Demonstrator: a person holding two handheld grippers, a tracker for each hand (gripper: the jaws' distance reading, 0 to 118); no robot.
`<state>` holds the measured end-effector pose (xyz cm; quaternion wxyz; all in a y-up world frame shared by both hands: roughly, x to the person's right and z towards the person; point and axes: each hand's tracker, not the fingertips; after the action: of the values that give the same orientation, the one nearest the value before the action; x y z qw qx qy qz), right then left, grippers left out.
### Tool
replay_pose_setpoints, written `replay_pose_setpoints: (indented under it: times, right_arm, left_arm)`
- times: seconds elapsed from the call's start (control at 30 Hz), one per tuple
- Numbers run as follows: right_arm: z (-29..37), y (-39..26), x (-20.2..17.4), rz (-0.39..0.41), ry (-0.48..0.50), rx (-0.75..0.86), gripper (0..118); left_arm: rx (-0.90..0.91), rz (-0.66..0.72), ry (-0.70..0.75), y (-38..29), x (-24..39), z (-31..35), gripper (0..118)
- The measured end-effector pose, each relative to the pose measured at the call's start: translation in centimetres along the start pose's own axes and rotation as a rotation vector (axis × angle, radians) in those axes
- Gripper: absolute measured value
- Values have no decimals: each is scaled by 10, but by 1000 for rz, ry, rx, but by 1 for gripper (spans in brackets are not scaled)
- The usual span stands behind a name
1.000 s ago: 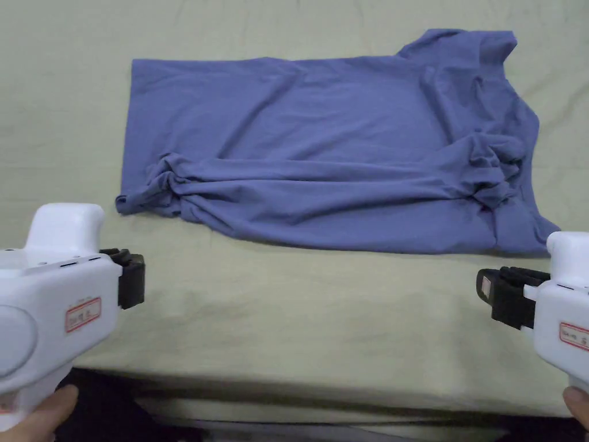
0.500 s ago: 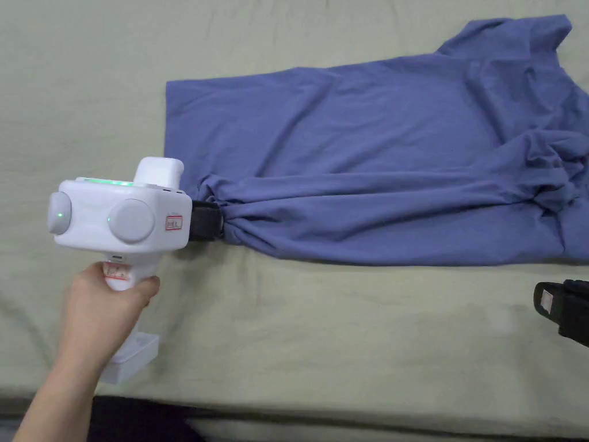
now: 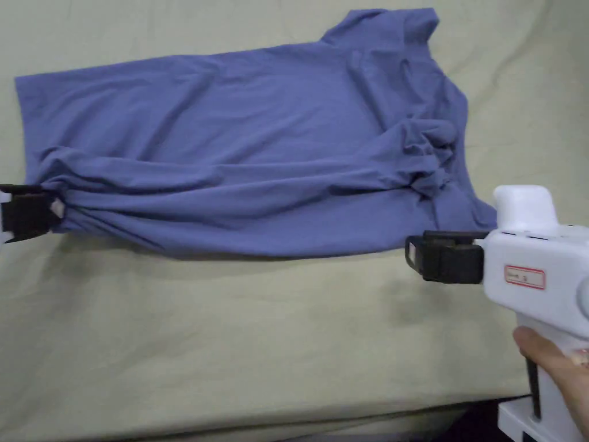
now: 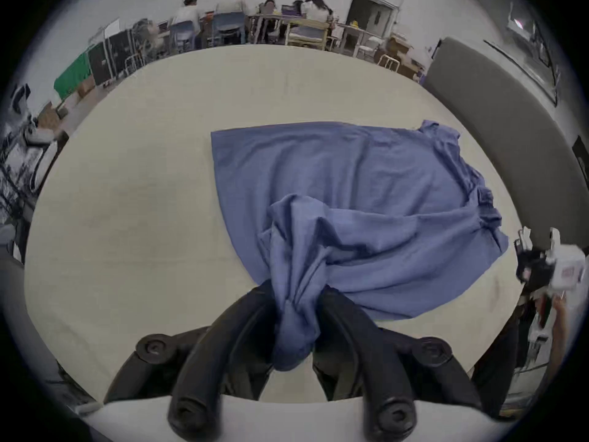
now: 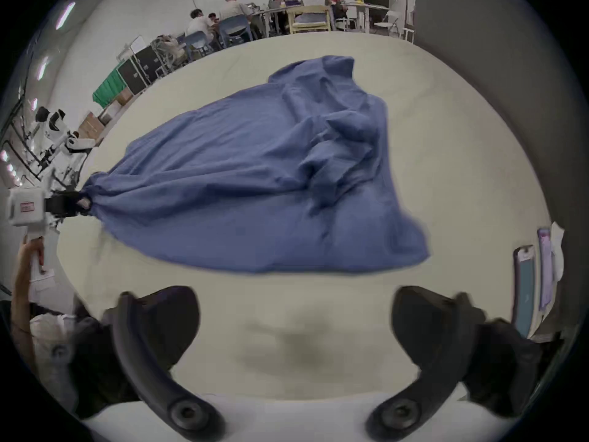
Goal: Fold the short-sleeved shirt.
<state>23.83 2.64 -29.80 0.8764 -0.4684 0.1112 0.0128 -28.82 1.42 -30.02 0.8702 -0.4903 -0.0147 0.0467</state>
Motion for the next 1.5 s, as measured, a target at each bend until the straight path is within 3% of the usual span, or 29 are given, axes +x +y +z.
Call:
replay_pose_setpoints:
  times: [0.1, 0.23, 0.27, 0.3, 0.33, 0.37, 0.4, 0.43, 0.47, 0.5, 0.57, 0.6, 0.77, 0.83, 0.87, 1.2, 1.23, 1.27, 1.3, 1.33, 1.4, 1.5]
  right_arm:
    - [-25, 12, 32, -96, -57, -99, 118]
    - [-67, 18, 67, -210, -37, -138, 115]
    - [-74, 19, 72, -238, -30, -149, 104]
    - [-77, 20, 72, -239, -27, -151, 86]
    - [-79, 22, 67, -206, -63, -153, 85]
    - [-74, 23, 61, -119, -68, -135, 78]
    - [-69, 23, 57, -71, -54, -129, 51]
    - [-65, 23, 55, -67, -18, -119, 14]
    - [-51, 23, 44, -126, 40, -98, 11]
    - [-45, 22, 39, -121, -2, -102, 11]
    - [-31, 21, 28, -33, -35, -105, 11]
    - [-28, 22, 38, -71, -19, -93, 11]
    - [20, 17, 57, -106, 18, -49, 11]
    - [31, 11, 62, -83, 3, -57, 11]
    - [41, 12, 49, -35, -10, -70, 11]
    - [24, -36, 42, 3, 15, -233, 11]
    - [22, -34, 40, 10, 8, -238, 17]
    - [23, -33, 38, 36, -22, -246, 39]
    - [23, -32, 35, 72, -50, -274, 96]
    - [27, -33, 30, 108, -49, -262, 117]
    - [44, -32, 27, 122, -27, -182, 118]
    - [73, -22, 18, 27, 41, -127, 118]
  left_arm:
    - [-23, -18, 13, 2, 7, -3, 18]
    - [-57, -17, 28, -2, 13, -7, 18]
    - [-64, -11, 28, -3, 13, -8, 18]
    - [-69, -8, 29, -4, 13, -9, 18]
    - [-75, -3, 24, -5, 14, -9, 18]
    - [-80, -2, 27, -5, 10, -13, 18]
    - [-83, -1, 28, -5, 10, -14, 18]
    - [-84, 2, 24, -5, 10, -14, 18]
    - [-86, 4, 24, -5, 10, -13, 18]
    - [-81, 9, 25, -6, 9, -9, 18]
    - [-74, 12, 9, -5, 7, 1, 18]
    - [-68, 14, 2, -5, 7, 8, 18]
    - [-73, -41, -16, -12, 9, 38, 18]
    - [-112, -93, 24, -24, 10, 41, 18]
    - [-131, -104, 26, -31, 10, 41, 18]
    - [-252, -80, 19, -84, 8, 23, 18]
    - [-259, -48, 19, -83, 6, 23, 26]
    - [-272, -41, 36, -84, 4, 23, 53]
    - [-290, -38, 62, -86, 4, 27, 85]
    - [-261, -49, 65, -87, 1, 33, 85]
    - [-198, -30, 87, -90, -4, 51, 85]
    - [-69, 44, 94, -94, -13, 89, 85]
